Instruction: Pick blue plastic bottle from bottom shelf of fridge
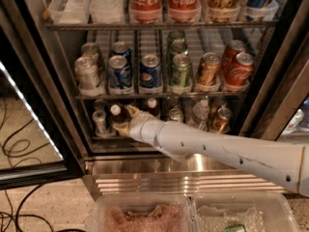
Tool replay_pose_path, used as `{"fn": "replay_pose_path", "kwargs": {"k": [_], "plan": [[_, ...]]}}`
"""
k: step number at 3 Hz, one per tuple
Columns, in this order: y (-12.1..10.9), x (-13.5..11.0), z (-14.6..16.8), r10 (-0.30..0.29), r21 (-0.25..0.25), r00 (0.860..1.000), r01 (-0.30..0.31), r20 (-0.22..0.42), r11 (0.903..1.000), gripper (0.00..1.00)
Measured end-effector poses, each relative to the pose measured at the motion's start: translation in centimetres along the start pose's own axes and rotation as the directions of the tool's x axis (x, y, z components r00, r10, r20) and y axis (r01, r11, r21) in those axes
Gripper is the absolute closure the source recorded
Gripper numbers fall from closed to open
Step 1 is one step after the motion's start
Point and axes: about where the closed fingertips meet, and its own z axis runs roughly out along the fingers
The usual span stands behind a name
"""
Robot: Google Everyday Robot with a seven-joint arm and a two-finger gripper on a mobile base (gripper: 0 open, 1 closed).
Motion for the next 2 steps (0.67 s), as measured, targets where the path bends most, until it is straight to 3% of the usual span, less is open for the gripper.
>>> {"fn": "replay_pose_path", "kwargs": {"k": [1,2], "plan": [[-0.9,0.3,-0.5,0.036,0.018,0.997,-0.037,0.066,0.9991,1.00],[-1.9,-0.9,-0.6,0.099,0.047,0.974,-0.111,0.204,0.9927,1.00]]}}
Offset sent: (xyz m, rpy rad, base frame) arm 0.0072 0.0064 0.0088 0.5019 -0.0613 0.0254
